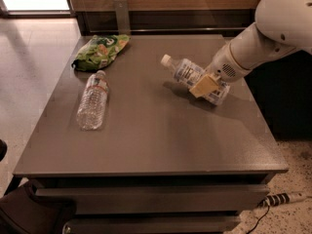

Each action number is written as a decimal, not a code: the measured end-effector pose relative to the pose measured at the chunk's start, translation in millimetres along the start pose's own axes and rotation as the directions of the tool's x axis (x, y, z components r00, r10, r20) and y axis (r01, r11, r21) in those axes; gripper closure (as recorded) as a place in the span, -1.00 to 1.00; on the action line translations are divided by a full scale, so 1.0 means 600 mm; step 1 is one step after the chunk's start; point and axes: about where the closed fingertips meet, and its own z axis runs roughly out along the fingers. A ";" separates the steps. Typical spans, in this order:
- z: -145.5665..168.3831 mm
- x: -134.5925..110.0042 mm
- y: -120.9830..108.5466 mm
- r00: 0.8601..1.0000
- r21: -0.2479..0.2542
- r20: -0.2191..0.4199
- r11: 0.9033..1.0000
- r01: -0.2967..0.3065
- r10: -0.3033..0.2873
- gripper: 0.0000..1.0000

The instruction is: Knock blue plastic bottle over

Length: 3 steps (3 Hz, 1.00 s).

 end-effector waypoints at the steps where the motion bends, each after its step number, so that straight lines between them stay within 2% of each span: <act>1: 0.025 0.000 0.004 0.998 -0.037 -0.052 0.999 0.021 -0.023 1.00; 2: 0.022 -0.002 0.003 0.998 -0.038 -0.052 0.999 0.021 -0.023 0.70; 3: 0.024 -0.003 0.005 0.998 -0.040 -0.053 0.999 0.022 -0.024 0.22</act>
Offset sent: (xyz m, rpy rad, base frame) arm 0.0032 0.0078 -0.0132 -0.0372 0.0441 0.0349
